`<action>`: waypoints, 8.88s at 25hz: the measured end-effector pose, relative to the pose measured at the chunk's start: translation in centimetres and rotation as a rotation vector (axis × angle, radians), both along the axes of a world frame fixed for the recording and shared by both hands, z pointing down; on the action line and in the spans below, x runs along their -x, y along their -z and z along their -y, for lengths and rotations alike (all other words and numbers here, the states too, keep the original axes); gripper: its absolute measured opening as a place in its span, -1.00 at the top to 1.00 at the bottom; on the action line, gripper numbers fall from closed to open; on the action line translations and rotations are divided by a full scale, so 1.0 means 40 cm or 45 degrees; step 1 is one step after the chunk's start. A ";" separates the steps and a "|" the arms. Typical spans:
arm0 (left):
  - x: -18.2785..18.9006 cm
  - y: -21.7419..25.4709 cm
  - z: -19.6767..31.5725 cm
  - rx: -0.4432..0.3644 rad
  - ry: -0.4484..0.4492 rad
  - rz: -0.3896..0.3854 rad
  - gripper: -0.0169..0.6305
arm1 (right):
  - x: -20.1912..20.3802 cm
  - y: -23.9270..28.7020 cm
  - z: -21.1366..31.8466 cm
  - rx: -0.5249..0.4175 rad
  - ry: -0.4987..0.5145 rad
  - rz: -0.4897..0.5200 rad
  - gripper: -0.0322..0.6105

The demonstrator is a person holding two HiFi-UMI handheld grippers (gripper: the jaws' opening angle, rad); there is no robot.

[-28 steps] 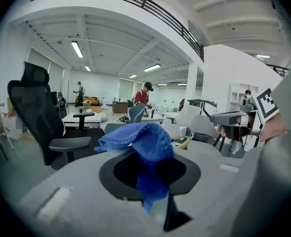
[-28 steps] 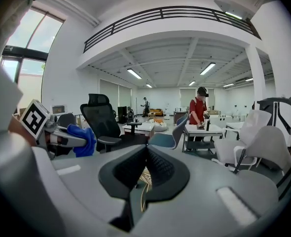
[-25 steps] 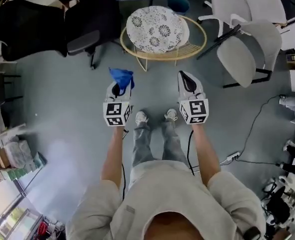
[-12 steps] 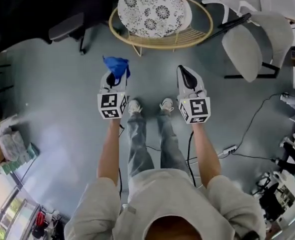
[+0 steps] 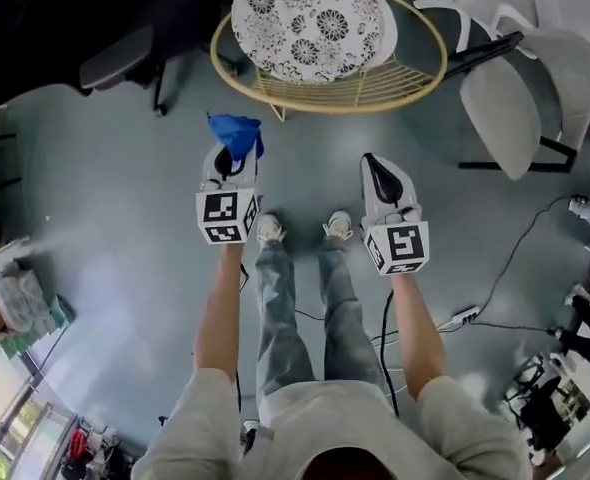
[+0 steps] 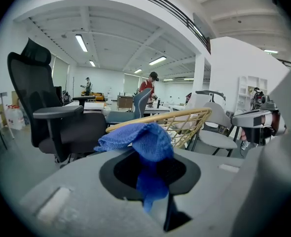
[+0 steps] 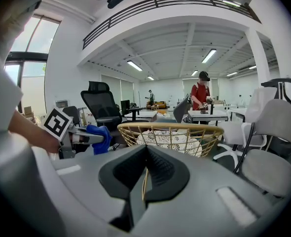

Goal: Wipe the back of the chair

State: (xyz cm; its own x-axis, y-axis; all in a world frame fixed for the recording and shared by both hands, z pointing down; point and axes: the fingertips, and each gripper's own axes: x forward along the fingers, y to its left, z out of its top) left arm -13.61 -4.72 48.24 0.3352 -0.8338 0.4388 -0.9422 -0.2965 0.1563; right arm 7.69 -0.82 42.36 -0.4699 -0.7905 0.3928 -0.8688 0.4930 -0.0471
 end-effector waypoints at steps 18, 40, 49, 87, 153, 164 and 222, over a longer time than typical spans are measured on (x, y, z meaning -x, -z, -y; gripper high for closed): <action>-0.020 -0.075 0.164 -0.121 -0.047 0.096 0.70 | -0.059 -0.130 -0.012 0.016 -0.009 -0.010 0.90; -0.360 -0.016 0.106 -0.213 -0.223 0.055 0.71 | -0.180 -0.151 -0.096 0.037 -0.051 -0.003 0.90; -0.404 -0.017 0.108 -0.200 -0.231 0.031 0.71 | -0.191 -0.150 -0.093 0.046 -0.051 0.001 0.90; -0.070 -0.224 0.223 -0.029 -0.058 0.156 0.71 | -0.015 -0.201 0.013 0.070 0.042 0.002 0.90; -0.045 -0.360 0.291 -0.051 -0.058 0.209 0.70 | -0.019 -0.262 0.005 0.133 0.069 -0.043 0.90; -0.095 -0.352 0.264 -0.033 -0.006 0.168 0.71 | -0.056 -0.254 -0.009 0.123 0.059 -0.035 0.90; -0.068 0.130 -0.205 -0.062 0.002 0.028 0.71 | -0.104 -0.013 -0.081 0.059 -0.057 -0.023 0.90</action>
